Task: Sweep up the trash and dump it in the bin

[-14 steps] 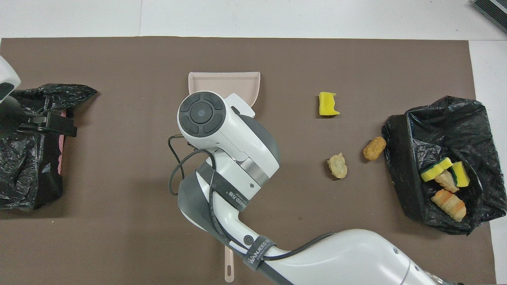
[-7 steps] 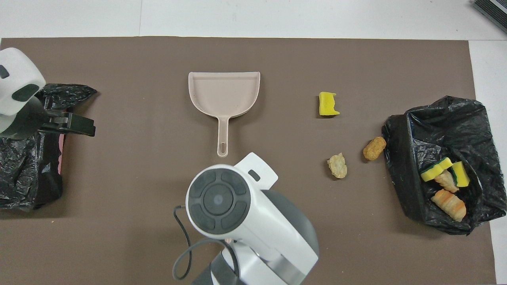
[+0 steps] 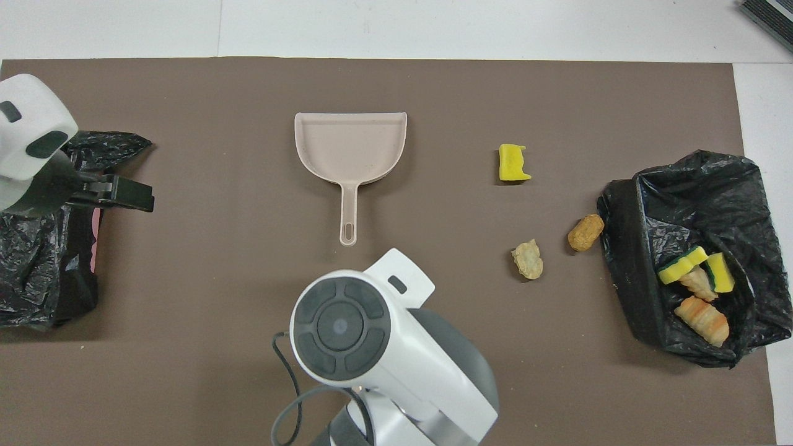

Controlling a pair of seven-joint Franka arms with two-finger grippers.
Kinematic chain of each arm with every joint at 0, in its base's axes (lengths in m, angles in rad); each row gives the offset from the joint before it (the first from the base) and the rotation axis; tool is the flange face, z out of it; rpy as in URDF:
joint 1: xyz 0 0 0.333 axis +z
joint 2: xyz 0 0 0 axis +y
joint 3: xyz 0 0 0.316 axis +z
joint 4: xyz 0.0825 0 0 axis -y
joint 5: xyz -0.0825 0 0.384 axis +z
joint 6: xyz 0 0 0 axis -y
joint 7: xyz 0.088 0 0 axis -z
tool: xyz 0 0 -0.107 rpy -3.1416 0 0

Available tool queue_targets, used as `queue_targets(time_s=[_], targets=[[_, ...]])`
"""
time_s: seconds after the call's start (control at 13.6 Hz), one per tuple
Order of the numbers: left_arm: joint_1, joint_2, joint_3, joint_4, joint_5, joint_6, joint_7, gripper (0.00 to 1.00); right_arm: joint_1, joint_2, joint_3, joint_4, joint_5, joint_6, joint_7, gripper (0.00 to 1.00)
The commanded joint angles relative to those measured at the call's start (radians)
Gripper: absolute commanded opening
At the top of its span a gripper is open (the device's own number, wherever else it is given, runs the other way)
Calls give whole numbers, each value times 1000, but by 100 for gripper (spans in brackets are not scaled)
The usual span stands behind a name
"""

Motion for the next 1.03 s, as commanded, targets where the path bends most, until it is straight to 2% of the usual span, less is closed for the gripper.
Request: queue_targets(time_s=[0.0,0.15,0.44,0.74,0.88,0.96], targets=[[-68,84,14,14,45,70,-71,100,41,-28,-4,-79,33,62,-3,81],[-117,151,14,11,82,143,-145,100,58,-22,-4,-110,33,115,2,79],[-189,217,14,-10,84,223,-193,100,109,88,-4,-112,33,258,38,75],[-237,219,14,-99,85,295,-197,100,115,105,-4,-128,33,252,25,68],[-286,288,19,-90,87,321,-260,100,115,107,-4,-129,33,261,23,64],[-286,291,21,-86,85,331,-263,100,115,108,-4,-129,33,263,23,63]])
